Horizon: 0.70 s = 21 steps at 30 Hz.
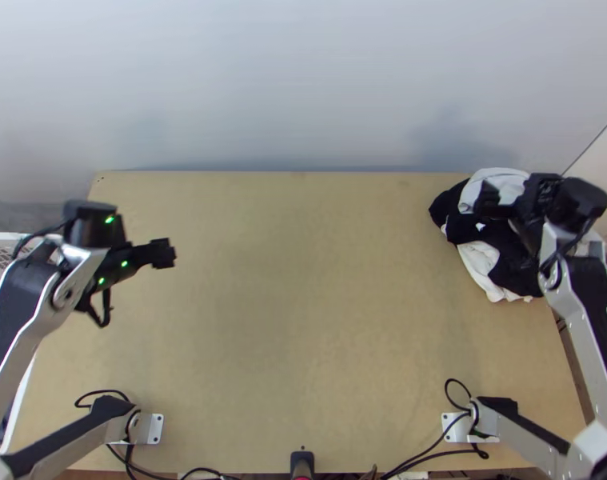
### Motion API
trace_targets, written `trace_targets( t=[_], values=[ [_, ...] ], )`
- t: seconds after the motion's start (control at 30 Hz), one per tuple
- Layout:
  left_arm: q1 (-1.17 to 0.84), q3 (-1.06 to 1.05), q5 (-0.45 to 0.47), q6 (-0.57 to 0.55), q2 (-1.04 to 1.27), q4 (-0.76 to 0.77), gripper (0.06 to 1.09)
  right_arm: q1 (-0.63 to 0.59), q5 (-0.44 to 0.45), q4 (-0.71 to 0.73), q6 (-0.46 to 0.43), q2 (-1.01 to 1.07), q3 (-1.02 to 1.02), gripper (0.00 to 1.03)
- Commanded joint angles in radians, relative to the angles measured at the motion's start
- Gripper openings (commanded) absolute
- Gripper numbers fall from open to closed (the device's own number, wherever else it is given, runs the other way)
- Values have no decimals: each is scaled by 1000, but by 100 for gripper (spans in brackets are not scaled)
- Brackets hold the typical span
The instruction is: Fold the t-shirt
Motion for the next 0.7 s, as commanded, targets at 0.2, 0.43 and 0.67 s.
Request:
trace_targets(
  t=[0.2, 0.43, 0.67],
  values=[
    [46, -454, -192, 89, -373, 290, 104, 211, 70, 74, -29, -274, -485, 98],
    [146, -652, -236, 131, -492, 425, 104, 243, 70, 169, -52, -399, -721, 98],
    [192, -870, -253, 257, -603, 673, 104, 263, 93, 169, -58, -624, -924, 98]
  ],
)
